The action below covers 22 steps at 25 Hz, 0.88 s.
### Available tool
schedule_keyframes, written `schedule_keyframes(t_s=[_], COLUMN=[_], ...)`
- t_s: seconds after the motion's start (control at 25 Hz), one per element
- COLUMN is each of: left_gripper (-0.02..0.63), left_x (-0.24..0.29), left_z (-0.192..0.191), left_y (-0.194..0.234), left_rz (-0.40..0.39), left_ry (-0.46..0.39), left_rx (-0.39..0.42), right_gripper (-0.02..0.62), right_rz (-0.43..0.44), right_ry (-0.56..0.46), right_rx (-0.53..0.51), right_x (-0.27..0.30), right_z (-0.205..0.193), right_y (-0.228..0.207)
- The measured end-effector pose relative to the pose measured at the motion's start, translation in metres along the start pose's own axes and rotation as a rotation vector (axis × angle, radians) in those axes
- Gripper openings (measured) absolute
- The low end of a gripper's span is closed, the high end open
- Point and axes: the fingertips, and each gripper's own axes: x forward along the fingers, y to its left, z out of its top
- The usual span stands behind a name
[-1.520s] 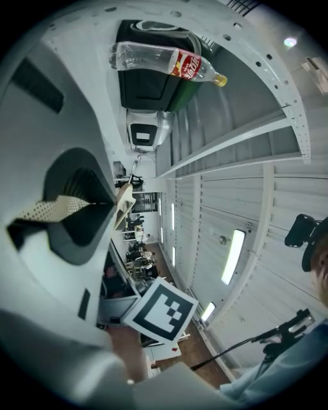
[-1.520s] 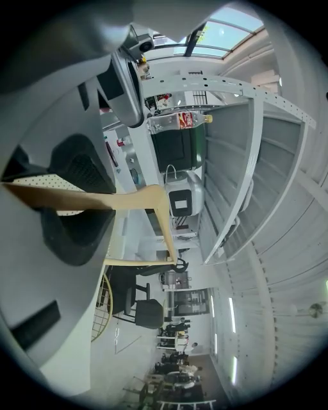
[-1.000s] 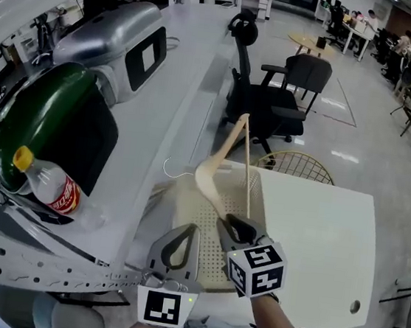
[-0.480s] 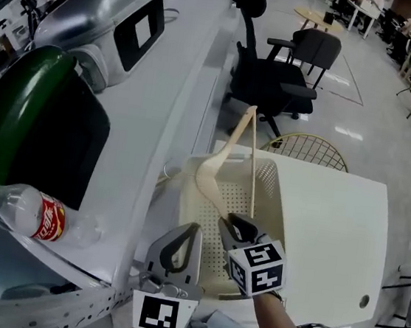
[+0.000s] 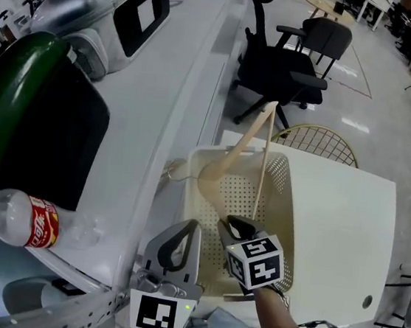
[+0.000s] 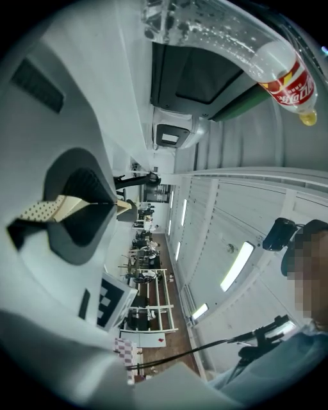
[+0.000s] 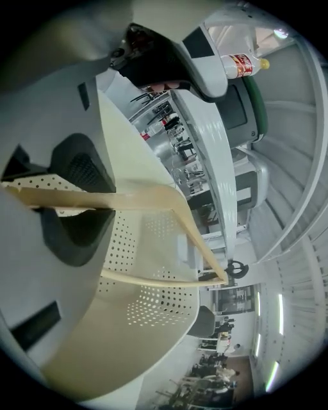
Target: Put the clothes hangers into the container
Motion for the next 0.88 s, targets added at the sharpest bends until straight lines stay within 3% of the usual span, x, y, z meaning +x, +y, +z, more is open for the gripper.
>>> schedule_keyframes(t_s=[0.44, 0.64, 0.88], left_gripper=[0.012, 0.012, 0.012], left_x=[-0.005, -0.011, -0.019], left_z=[-0.002, 0.001, 0.004], left_y=[-0.002, -0.009, -0.016], left_rz=[0.036, 0.053, 0.075], left_ry=[0.006, 0.003, 0.004], left_rx=[0.008, 0.017, 0.030], right_gripper=[0.097, 0.149, 0.148], right_rz=[0.038, 0.082, 0.108], right_ry=[0.005, 0.021, -0.016], right_rx=[-0.018, -0.013, -0.003], right_x=[0.003, 0.003, -0.011], right_z=[-0.004, -0.007, 0.002], right_y=[0.007, 0.010, 0.014])
